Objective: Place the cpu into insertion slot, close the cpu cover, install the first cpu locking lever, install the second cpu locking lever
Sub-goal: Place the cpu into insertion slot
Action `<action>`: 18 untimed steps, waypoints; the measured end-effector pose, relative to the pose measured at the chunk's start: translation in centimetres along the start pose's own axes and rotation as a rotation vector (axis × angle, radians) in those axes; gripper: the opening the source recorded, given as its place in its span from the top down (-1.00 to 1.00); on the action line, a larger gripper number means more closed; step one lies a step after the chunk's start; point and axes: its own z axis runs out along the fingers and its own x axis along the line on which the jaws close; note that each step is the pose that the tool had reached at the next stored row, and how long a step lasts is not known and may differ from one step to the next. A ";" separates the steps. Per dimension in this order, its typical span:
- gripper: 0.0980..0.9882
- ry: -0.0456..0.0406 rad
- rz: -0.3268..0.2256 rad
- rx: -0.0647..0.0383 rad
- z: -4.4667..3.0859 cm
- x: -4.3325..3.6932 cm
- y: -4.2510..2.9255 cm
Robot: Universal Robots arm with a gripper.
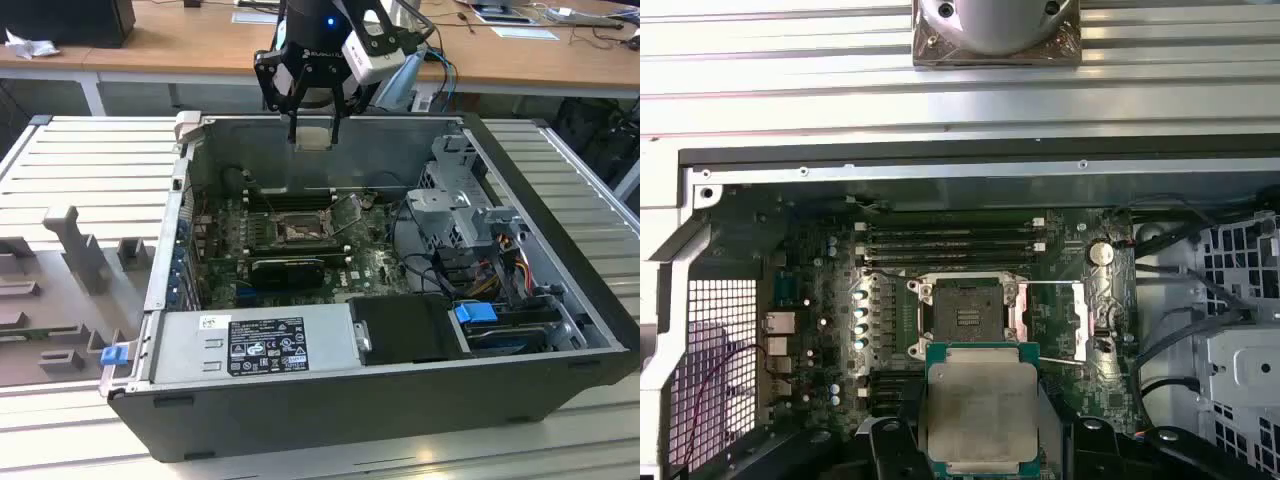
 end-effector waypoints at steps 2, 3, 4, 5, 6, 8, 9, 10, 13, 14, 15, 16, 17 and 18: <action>0.02 -0.0007 0.008 0.000 0.00 0.04 0.00; 0.02 -0.0011 0.012 0.000 0.00 0.06 0.00; 0.02 -0.0013 0.015 0.000 0.00 0.07 0.00; 0.02 -0.0016 0.018 0.000 0.00 0.08 0.00; 0.02 -0.0017 0.019 0.000 0.00 0.08 0.00; 0.02 -0.0020 0.023 0.000 0.00 0.08 0.00; 0.02 -0.0022 0.024 0.000 0.00 0.08 0.00; 0.02 -0.0023 0.026 -0.001 0.00 0.08 0.00; 0.02 -0.0028 0.032 -0.001 0.00 0.08 0.00; 0.02 -0.0030 0.034 -0.001 0.00 0.08 0.00; 0.02 -0.0036 0.039 -0.001 0.01 0.08 0.00; 0.02 -0.0040 0.045 -0.001 0.01 0.08 0.00; 0.02 -0.0051 0.057 -0.001 0.01 0.08 0.00; 0.02 -0.0057 0.064 -0.001 0.01 0.08 0.00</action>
